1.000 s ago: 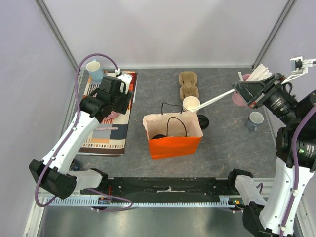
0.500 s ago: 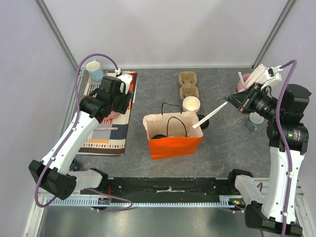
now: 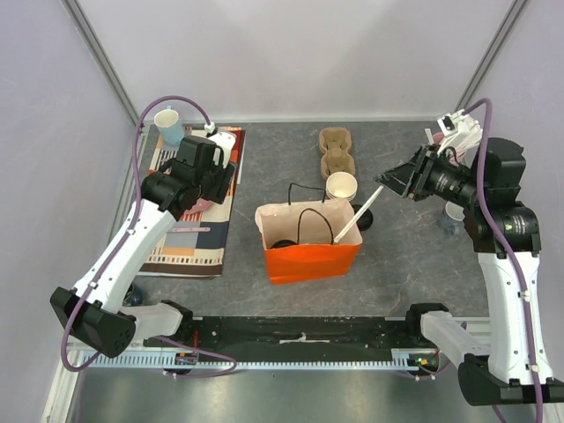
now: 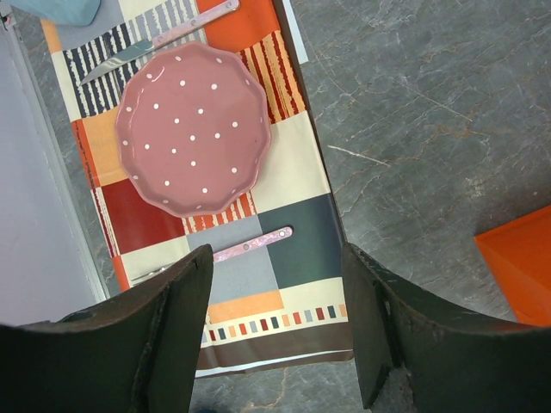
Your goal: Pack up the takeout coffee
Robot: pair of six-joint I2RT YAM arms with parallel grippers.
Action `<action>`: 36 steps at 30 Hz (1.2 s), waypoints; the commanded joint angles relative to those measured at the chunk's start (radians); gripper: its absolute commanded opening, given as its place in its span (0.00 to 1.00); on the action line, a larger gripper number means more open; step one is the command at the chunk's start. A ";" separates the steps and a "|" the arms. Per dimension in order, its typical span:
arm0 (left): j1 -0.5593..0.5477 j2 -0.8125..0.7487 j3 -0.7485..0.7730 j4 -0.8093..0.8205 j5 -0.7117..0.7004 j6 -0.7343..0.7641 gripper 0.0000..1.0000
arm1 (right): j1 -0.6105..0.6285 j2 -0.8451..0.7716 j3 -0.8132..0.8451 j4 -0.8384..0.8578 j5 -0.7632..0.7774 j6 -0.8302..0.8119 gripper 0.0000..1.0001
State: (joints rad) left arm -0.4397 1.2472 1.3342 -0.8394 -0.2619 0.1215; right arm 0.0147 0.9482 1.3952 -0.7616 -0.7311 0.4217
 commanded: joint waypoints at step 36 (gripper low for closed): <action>0.067 -0.150 -0.229 0.152 -0.105 -0.138 0.88 | 0.134 -0.188 -0.365 0.319 1.136 -0.221 0.98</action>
State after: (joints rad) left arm -0.4103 1.1362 1.1610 -0.7582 -0.3534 0.0845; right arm 0.1474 0.9440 1.2243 -0.6514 0.3454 0.2398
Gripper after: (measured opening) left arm 0.861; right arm 0.982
